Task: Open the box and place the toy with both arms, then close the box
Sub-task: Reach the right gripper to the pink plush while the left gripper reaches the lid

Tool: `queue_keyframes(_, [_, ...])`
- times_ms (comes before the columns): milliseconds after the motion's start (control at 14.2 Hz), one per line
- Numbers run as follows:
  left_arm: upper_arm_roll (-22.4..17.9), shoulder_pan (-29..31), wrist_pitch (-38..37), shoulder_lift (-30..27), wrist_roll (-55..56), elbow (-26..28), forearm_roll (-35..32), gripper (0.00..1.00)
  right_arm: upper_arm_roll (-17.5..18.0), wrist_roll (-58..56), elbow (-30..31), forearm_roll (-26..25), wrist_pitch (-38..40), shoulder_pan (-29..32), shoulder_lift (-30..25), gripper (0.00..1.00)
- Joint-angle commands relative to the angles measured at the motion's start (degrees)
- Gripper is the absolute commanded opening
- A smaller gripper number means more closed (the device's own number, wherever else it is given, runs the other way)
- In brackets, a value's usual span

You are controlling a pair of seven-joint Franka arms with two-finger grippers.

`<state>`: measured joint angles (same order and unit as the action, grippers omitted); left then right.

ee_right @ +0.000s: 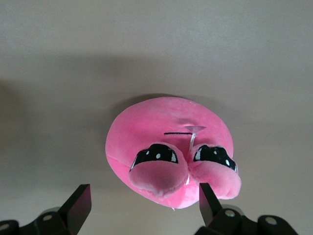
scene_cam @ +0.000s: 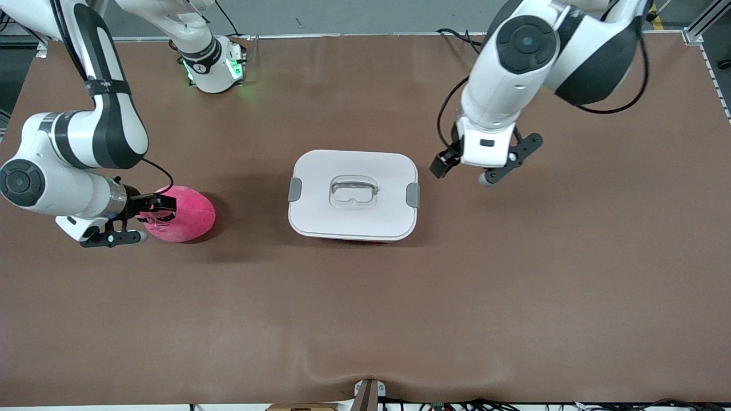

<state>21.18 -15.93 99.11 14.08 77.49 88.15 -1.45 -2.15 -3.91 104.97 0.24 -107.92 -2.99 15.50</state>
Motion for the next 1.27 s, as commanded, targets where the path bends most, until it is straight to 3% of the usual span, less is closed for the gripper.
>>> queue_keyframes(0, [-0.09, -1.72, 1.69, 1.91, 4.94, -0.78, -1.28, 1.00, 0.13, -0.75, 0.15, -0.59, -0.18, 0.79, 1.46, 0.98])
queue_keyframes(211, [-0.18, -4.71, 5.81, 3.58, 13.35, -0.78, -2.15, 1.00, 0.13, -0.31, -0.12, -0.59, -0.36, 0.43, 1.99, 0.97])
queue_keyframes(564, [-0.26, -11.47, 10.12, 9.64, 30.93, -3.06, -6.64, 0.97, 0.13, -0.84, -0.38, -0.59, -0.09, 0.79, 1.64, 0.68])
queue_keyframes(705, [-0.26, -13.59, 12.94, 11.66, 37.87, -3.33, -9.00, 0.90, 0.04, -0.75, -0.38, -0.59, -0.09, 0.96, 1.56, 0.51])
queue_keyframes(846, [-0.35, -15.26, 15.14, 13.25, 43.86, -3.77, -10.94, 0.85, 0.04, -0.84, -0.29, -0.59, -0.09, 1.23, 1.64, 0.45])
queue_keyframes(1198, [-0.70, -17.38, 18.74, 16.07, 54.68, -4.92, -12.18, 0.79, 0.04, -2.42, -0.38, -0.59, -0.01, 1.67, 1.64, 0.06])
